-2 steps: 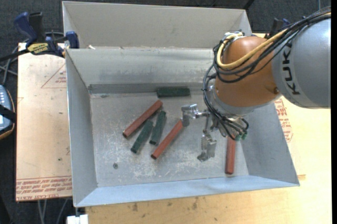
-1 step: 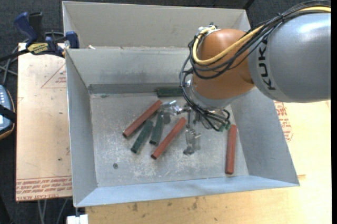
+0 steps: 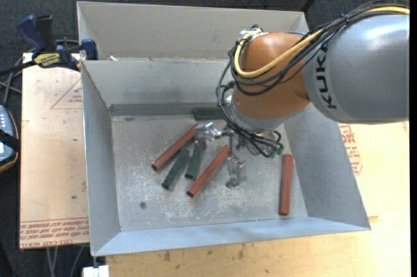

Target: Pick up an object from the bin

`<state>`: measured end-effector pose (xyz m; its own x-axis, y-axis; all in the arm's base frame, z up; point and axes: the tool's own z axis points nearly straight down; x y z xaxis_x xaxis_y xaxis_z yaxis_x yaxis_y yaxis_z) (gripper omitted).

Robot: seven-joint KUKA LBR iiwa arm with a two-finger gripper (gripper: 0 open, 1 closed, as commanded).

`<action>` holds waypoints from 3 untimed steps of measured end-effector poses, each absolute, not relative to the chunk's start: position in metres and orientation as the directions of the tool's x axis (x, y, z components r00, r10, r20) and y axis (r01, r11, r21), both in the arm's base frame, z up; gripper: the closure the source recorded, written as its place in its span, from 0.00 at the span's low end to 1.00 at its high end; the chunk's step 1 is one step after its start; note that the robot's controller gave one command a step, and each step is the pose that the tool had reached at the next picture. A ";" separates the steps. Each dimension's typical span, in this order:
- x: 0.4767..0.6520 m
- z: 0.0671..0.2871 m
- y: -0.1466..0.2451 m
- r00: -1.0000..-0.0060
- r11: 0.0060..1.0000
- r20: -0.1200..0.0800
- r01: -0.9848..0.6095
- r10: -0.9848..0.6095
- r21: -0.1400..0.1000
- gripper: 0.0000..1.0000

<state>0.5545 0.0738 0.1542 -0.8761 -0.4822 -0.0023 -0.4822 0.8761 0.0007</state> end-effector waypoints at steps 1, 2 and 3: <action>0.568 0.094 0.048 -0.798 0.798 -0.007 -0.603 -0.603 -0.003 0.00; 0.567 0.071 0.050 -0.750 0.750 -0.002 -0.661 -0.661 -0.001 1.00; 0.567 0.071 0.050 -0.750 0.750 -0.002 -0.661 -0.661 -0.001 1.00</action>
Offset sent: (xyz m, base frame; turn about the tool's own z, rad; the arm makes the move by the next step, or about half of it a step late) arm 0.0114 -0.0236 -0.0842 -0.2231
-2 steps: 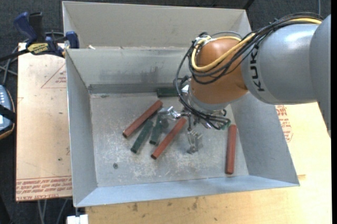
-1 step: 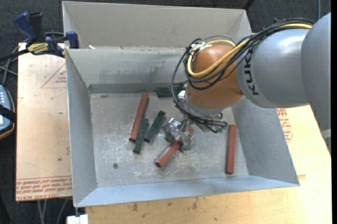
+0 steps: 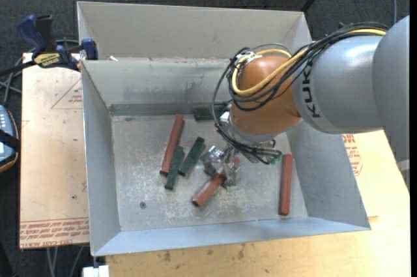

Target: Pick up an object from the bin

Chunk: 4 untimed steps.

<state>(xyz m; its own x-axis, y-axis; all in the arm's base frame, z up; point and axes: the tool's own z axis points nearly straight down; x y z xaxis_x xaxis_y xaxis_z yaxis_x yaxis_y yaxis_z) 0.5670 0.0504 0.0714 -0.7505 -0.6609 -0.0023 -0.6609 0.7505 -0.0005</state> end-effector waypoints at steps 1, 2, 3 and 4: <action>0.566 0.074 0.050 -0.751 0.751 -0.001 -0.661 -0.661 0.001 1.00; 0.566 0.085 0.051 -0.751 0.751 0.000 -0.660 -0.660 0.002 1.00; 0.566 0.096 0.051 -0.751 0.751 -0.002 -0.661 -0.661 0.000 1.00; 0.567 0.103 0.051 -0.751 0.751 -0.004 -0.660 -0.660 -0.001 1.00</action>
Offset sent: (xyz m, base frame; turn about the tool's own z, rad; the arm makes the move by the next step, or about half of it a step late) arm -0.0002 -0.0001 0.0064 0.0000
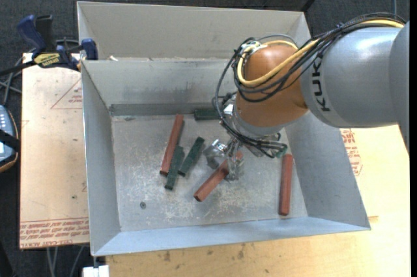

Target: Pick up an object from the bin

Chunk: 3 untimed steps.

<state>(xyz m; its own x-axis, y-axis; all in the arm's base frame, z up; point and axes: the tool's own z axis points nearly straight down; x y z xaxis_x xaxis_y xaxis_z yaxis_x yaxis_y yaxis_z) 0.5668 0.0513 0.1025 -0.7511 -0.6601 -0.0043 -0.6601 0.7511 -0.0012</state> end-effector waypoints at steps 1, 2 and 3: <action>0.566 0.108 0.052 -0.752 0.752 -0.001 -0.660 -0.660 0.001 1.00; 0.564 0.128 0.052 -0.752 0.752 0.005 -0.660 -0.660 0.007 1.00; 0.565 0.151 0.052 -0.752 0.752 0.001 -0.659 -0.660 0.003 1.00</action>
Offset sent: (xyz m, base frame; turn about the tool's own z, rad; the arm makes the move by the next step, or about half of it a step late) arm -0.0001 0.0001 0.0040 0.0000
